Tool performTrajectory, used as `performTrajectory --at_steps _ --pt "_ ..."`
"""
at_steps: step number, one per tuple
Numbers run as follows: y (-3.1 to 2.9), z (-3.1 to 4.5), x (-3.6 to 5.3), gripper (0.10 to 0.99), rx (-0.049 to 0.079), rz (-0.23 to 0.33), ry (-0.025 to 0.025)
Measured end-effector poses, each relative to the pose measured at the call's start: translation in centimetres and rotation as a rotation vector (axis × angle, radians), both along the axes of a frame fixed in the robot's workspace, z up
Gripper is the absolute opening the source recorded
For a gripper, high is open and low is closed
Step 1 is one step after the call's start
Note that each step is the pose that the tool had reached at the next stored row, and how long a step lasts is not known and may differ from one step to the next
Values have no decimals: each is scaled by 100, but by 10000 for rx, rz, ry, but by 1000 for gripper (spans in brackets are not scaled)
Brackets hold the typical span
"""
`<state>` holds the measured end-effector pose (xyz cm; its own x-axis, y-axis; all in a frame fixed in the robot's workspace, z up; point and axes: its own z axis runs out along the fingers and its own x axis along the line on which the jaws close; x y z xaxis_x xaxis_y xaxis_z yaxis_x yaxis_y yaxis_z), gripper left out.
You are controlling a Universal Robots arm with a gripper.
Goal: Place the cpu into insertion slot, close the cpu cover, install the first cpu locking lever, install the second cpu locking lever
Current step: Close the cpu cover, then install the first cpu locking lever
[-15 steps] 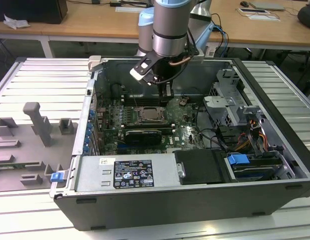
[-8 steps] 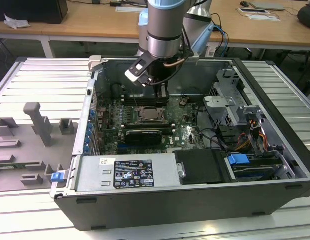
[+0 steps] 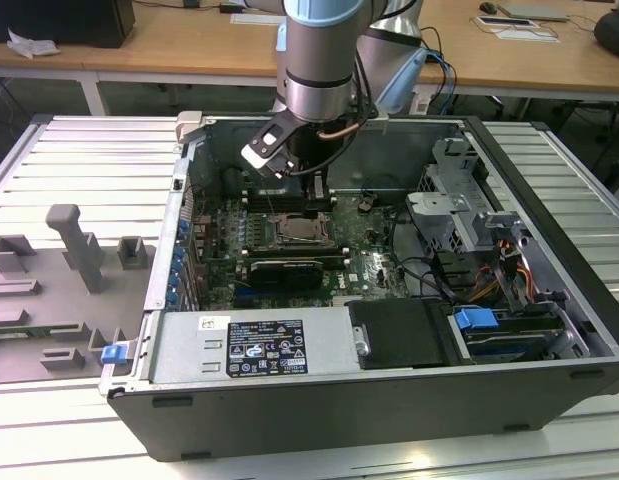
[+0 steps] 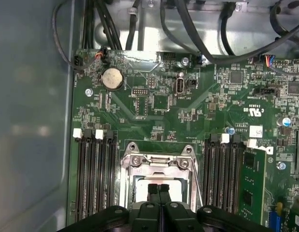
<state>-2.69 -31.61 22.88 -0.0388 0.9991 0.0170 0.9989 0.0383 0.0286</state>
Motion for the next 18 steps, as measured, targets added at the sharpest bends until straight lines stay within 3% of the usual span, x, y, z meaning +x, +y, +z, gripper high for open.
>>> performTrajectory --at_steps 13,15,16,18 --pt "2 -1 -104 106 0 1 0" --pt "2 47 -105 106 -3 0 1" --pt "3 119 -104 106 -15 -1 0" --pt "3 181 -104 106 -26 0 1"
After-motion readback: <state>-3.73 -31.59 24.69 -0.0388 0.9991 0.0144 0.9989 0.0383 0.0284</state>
